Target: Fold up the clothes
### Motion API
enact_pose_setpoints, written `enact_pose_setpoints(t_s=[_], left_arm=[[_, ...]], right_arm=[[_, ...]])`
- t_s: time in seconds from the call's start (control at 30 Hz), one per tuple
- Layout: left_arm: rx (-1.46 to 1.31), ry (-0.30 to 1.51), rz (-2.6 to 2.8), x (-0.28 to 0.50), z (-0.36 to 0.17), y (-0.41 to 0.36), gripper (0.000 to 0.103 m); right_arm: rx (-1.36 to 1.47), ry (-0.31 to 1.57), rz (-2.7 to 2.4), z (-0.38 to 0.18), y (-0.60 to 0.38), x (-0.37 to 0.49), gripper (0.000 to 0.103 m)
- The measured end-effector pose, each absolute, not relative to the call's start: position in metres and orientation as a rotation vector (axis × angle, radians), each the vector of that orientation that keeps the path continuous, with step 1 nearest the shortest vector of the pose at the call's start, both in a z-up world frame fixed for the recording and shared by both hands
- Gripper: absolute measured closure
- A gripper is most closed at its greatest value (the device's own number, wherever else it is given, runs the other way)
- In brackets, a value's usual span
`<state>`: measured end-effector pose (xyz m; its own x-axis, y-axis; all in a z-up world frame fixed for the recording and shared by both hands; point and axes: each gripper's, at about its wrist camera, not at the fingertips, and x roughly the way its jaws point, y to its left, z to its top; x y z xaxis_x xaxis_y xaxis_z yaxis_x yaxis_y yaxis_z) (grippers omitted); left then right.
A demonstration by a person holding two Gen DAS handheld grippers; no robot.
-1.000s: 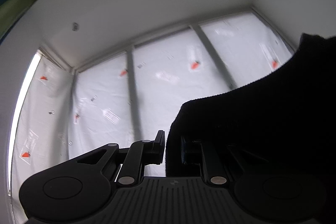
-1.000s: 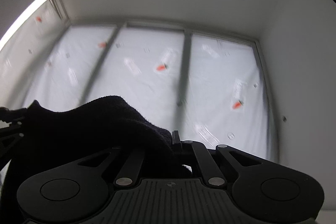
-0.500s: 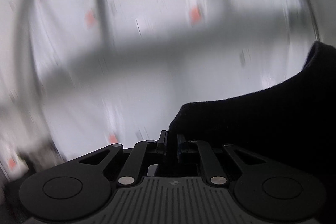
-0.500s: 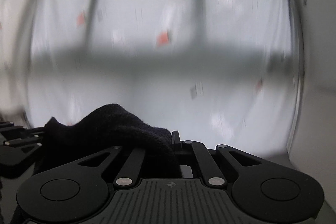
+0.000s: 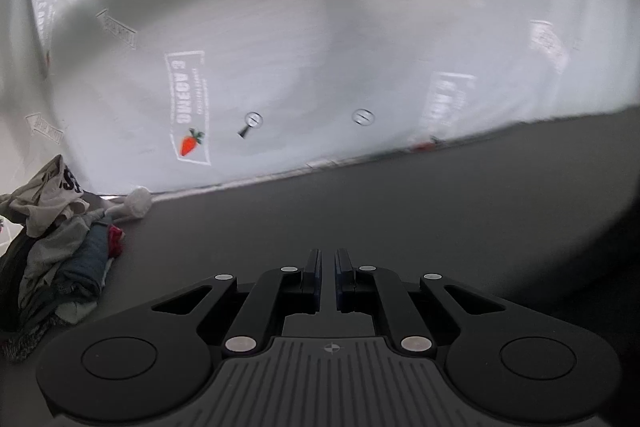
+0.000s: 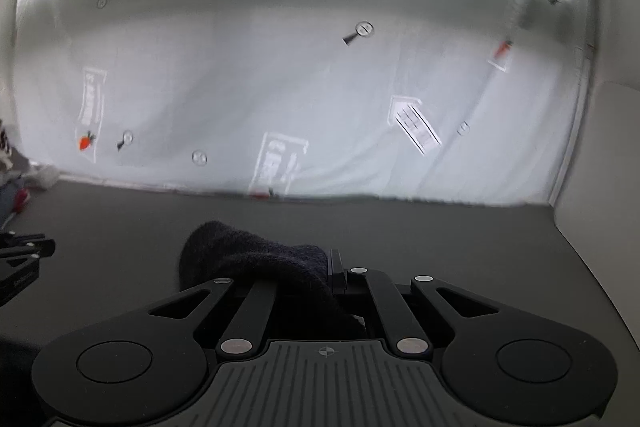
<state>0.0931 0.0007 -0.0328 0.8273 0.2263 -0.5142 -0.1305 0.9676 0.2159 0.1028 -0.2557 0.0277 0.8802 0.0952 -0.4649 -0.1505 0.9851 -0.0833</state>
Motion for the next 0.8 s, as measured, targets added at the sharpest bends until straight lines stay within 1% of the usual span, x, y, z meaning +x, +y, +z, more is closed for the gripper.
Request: enact_pose_setpoints(t_s=[0.07, 0.13, 0.3, 0.37, 0.4, 0.43, 0.6, 0.67, 0.73, 0.8], left_arm=[[0.154, 0.572, 0.114, 0.111, -0.029, 0.005, 0.094], [0.133, 0.6, 0.009, 0.119, -0.033, 0.004, 0.085], [0.114, 0.737, -0.258, 0.123, -0.066, -0.001, 0.078], [0.108, 0.793, -0.352, 0.119, -0.079, -0.005, 0.07], [0.116, 0.808, -0.384, 0.117, -0.083, -0.006, 0.058], [0.131, 0.813, -0.406, 0.116, -0.085, -0.008, 0.05], [0.239, 0.838, -0.49, 0.112, -0.099, -0.02, 0.048], [0.288, 0.837, -0.475, 0.119, -0.107, -0.024, 0.045], [0.301, 0.831, -0.479, 0.125, -0.113, -0.024, 0.036], [0.276, 0.835, -0.513, 0.129, -0.117, -0.022, 0.03]], right_arm=[[-0.125, 0.466, 0.158, 0.027, -0.25, 0.127, 0.097], [-0.103, 0.481, 0.172, 0.027, -0.25, 0.141, 0.097], [-0.079, 0.525, 0.18, 0.018, -0.264, 0.128, 0.097], [-0.078, 0.554, 0.167, 0.014, -0.276, 0.12, 0.097], [-0.084, 0.567, 0.156, 0.013, -0.283, 0.116, 0.097], [-0.088, 0.574, 0.149, 0.012, -0.287, 0.116, 0.097], [-0.064, 0.591, 0.147, 0.012, -0.302, 0.113, 0.097], [-0.082, 0.578, 0.159, 0.015, -0.301, 0.106, 0.097], [-0.099, 0.567, 0.168, 0.017, -0.299, 0.102, 0.097], [-0.108, 0.555, 0.174, 0.02, -0.299, 0.097, 0.097]])
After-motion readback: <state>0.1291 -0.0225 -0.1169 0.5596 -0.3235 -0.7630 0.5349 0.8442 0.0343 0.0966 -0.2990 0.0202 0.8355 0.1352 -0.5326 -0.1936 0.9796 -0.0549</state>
